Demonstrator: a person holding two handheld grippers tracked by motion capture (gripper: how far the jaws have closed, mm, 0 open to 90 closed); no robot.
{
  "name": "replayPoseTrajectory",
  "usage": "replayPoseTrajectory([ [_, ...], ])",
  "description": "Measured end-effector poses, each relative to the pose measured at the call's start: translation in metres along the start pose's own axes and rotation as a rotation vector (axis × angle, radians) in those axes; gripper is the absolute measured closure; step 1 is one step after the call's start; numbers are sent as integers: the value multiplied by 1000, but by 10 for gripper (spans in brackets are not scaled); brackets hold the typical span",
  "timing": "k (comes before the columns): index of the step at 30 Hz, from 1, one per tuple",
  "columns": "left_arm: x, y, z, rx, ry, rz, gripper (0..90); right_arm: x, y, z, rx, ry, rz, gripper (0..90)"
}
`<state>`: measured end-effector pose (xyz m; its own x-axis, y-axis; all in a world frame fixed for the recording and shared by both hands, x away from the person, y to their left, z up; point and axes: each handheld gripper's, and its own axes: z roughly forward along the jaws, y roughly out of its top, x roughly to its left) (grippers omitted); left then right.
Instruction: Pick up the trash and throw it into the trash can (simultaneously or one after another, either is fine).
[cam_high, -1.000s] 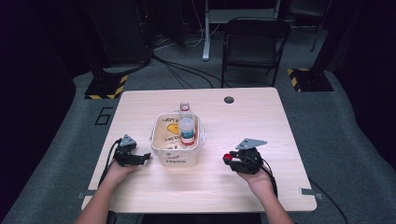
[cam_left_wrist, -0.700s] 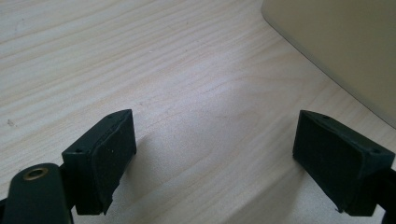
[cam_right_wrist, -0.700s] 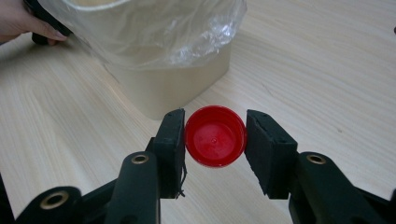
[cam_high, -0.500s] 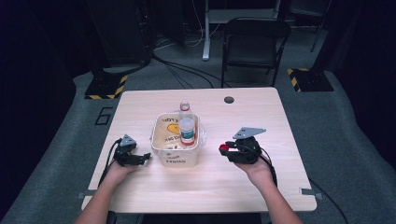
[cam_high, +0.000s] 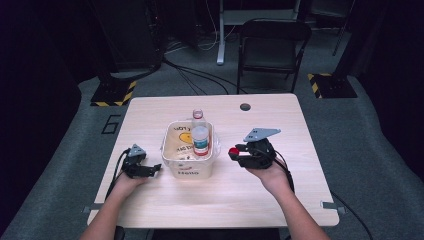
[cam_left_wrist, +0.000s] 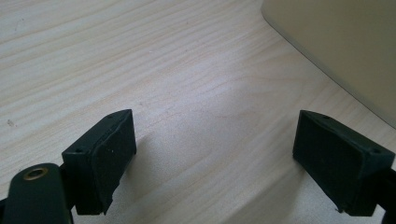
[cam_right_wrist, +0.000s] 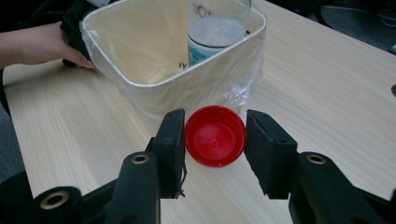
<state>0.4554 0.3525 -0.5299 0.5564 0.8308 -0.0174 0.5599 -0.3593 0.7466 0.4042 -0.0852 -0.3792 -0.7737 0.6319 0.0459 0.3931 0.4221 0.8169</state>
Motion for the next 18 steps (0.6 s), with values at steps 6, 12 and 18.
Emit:
replayPoseTrajectory([
  [6,0,0,0,0,0,0,129,4,16,-1,-12,0,-28,579],
  [12,0,0,0,0,0,0,130,8,29,1,-23,13,-42,579],
  [18,0,0,0,0,0,0,130,12,42,7,-23,18,-64,579],
])
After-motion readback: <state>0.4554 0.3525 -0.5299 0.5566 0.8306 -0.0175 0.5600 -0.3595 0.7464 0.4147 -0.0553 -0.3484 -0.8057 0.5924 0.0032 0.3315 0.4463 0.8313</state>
